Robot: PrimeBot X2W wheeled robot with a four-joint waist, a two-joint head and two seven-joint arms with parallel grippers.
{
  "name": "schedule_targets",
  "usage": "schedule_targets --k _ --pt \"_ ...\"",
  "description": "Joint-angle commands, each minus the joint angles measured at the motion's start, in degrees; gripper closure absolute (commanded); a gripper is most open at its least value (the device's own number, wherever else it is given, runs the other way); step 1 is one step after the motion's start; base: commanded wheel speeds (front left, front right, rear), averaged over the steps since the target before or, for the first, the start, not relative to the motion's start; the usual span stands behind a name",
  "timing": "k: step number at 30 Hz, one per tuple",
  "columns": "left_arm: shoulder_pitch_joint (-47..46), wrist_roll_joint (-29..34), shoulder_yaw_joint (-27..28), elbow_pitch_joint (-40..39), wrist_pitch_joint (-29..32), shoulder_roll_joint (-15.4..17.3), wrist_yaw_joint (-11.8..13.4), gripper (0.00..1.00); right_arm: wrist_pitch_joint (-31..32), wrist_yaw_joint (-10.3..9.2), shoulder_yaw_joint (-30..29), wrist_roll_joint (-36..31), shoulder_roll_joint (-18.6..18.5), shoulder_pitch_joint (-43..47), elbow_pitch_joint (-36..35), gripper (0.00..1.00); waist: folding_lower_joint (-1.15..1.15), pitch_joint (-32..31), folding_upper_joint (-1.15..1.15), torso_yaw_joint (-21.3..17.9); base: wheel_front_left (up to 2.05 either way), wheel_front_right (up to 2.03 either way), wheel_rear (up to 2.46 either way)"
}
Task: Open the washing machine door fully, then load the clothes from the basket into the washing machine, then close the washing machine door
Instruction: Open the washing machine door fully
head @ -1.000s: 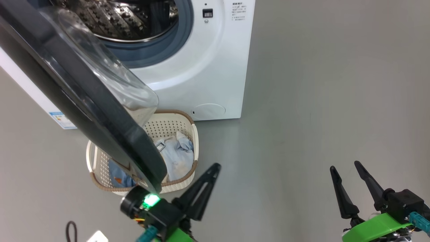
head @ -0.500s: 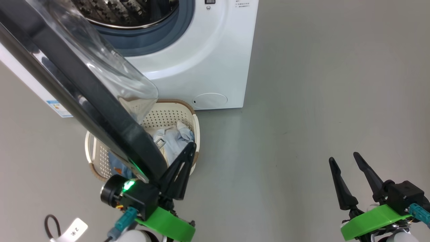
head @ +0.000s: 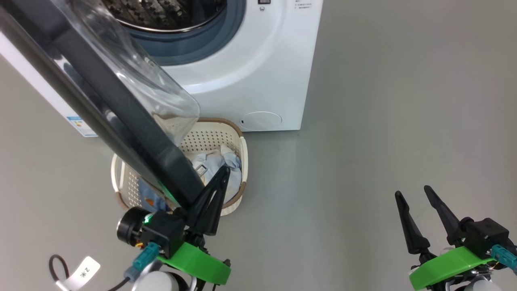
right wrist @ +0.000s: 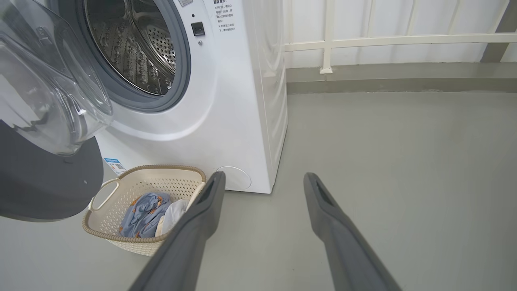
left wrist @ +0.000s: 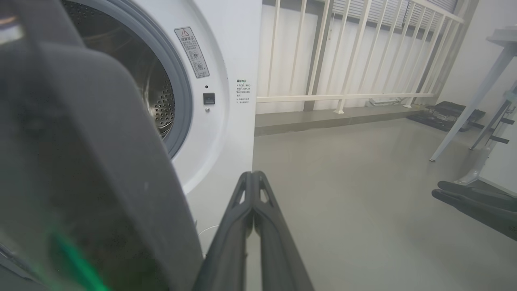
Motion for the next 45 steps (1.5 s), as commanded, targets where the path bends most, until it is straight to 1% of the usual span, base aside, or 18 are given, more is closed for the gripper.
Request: schedule_targets --k 1,4,11,14,23,33,38,45 --pt "-1.4 -0.5 2.0 -1.0 -0.4 0.2 0.4 1.00 -0.7 0.09 1.4 0.5 -0.9 -1.3 -1.0 0.00 0.00 -0.3 0.00 0.4 0.00 0.00 0.00" --pt "-1.1 -0.9 1.7 -0.4 -0.4 0.2 0.9 1.00 -0.7 0.09 1.6 0.7 -1.1 -1.2 -0.6 0.00 0.00 -0.9 0.00 0.9 0.00 0.00 0.00" --pt "-0.4 -2.3 1.6 1.2 -0.4 0.2 3.4 1.00 -0.7 0.09 2.0 0.9 -0.9 -0.9 -0.2 0.00 0.00 -1.8 0.00 1.8 0.00 0.00 0.00" --pt "-0.2 -2.7 1.9 1.5 -0.4 0.2 4.6 1.00 -0.7 0.09 1.9 1.2 -0.9 -0.7 0.1 0.00 0.00 -1.9 0.00 2.3 0.00 0.00 0.00" --pt "1.3 -2.9 3.4 1.2 -0.4 0.2 7.0 1.00 -0.7 0.09 2.0 1.6 -0.7 -0.5 0.5 0.00 0.00 -2.0 0.00 3.7 0.00 0.00 0.00" --pt "3.7 -3.2 4.8 0.2 -0.4 0.2 8.4 1.00 -0.7 0.09 2.2 2.0 -0.6 -0.4 0.6 0.00 0.00 -1.9 0.00 5.6 0.00 0.00 0.00" --pt "4.8 -2.4 4.4 -1.9 -0.4 0.4 9.0 1.00 -0.7 0.09 2.0 2.1 -0.8 -0.2 0.5 0.00 0.00 -1.7 0.00 6.9 0.00 0.00 0.00" --pt "9.0 -2.2 3.8 -7.8 1.2 0.8 10.9 1.00 -0.7 0.09 1.6 2.0 -0.9 0.1 0.3 0.00 0.00 -1.3 0.00 9.4 0.00 0.00 0.00"
